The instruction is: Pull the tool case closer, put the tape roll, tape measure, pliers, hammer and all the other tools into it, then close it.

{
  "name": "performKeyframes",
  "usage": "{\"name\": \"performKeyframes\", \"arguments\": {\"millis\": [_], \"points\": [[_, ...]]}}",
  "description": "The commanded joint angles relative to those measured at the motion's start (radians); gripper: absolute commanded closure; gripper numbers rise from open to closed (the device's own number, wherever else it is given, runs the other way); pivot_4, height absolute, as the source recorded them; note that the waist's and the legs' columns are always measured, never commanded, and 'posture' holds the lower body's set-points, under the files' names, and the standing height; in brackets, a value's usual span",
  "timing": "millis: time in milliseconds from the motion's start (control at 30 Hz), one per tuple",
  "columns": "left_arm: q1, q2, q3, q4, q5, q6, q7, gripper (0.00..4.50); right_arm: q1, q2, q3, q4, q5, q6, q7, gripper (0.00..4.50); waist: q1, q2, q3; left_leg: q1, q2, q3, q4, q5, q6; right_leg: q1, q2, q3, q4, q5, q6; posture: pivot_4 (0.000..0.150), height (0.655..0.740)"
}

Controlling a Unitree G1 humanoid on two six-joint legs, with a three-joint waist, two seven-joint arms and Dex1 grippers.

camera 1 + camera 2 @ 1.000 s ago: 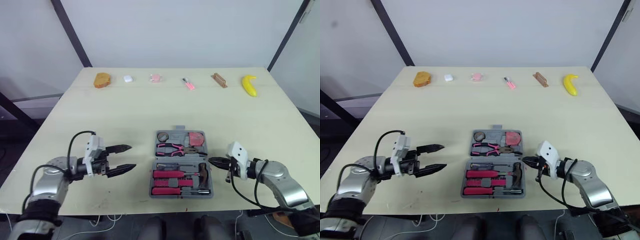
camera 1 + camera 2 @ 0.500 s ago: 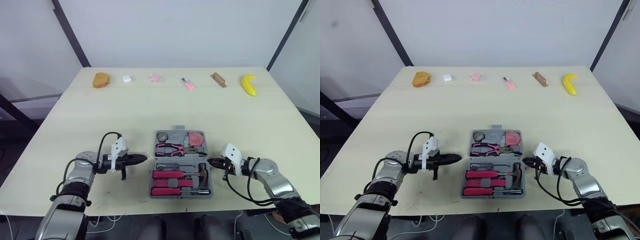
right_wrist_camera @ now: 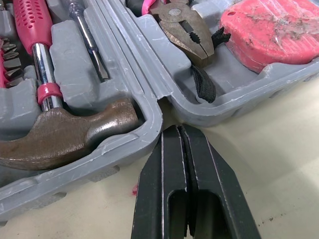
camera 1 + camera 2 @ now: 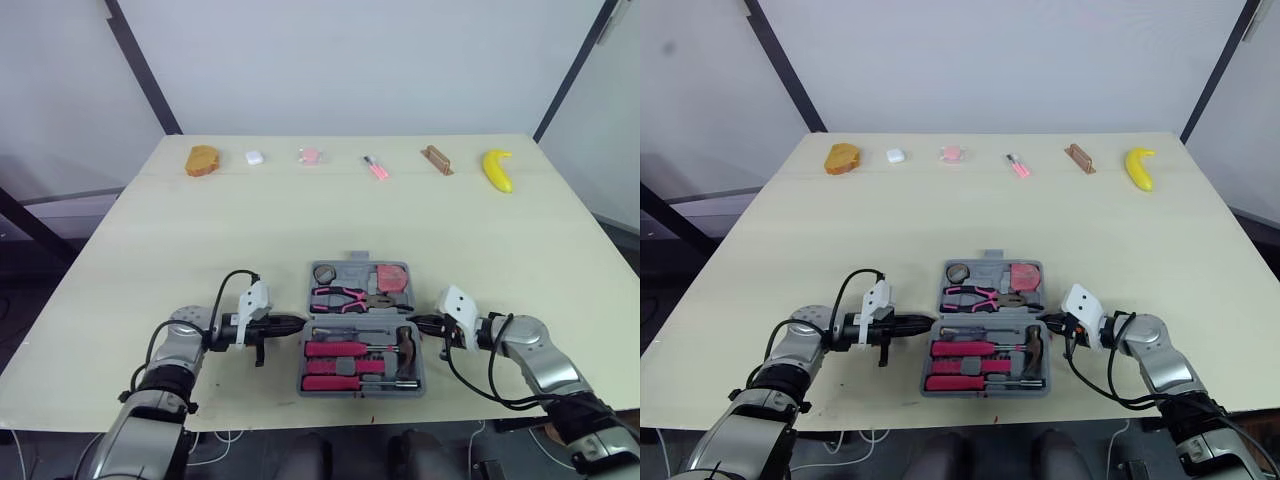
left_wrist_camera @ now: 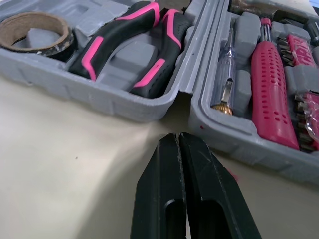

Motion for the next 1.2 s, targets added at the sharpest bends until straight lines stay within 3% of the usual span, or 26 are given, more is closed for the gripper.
{"name": "performKeyframes", "arguments": {"millis": [33,567,767,1200], "points": [[-0.007,-0.015,0.004,-0.002,0.010,-0.016,0.012,4.37,-0.009,0.005,0.012,-0.026,-0.008,-0.018,0.008,4.50,0.000,0.000,0.000,0.000,0.000,0.000,0.000,0.000,0.000,0.000,0.000,0.000,0.000,0.000,0.000,0.150,0.7400],[-0.011,-0.070,0.002,0.000,0.037,-0.022,0.056,4.37,0.009,0.010,0.008,-0.058,-0.014,-0.013,0.010,4.50,0.004,0.002,-0.001,0.000,-0.001,0.000,0.001,0.000,0.000,0.000,0.000,0.000,0.001,0.000,0.000,0.150,0.7400],[0.032,-0.106,-0.016,-0.119,0.012,0.042,0.022,4.37,0.033,-0.022,-0.003,-0.101,0.009,0.018,0.045,4.50,0.006,0.002,-0.002,0.000,-0.001,0.000,0.001,0.000,0.000,0.000,-0.001,0.000,0.001,0.000,0.000,0.150,0.7400],[0.114,-0.066,-0.026,-0.244,0.005,0.131,-0.031,4.37,0.100,-0.044,0.001,-0.158,0.009,0.053,0.060,4.50,0.003,0.003,-0.002,0.000,-0.001,0.000,0.001,0.000,0.000,0.000,-0.001,0.000,0.001,0.000,0.000,0.150,0.7400]]}}
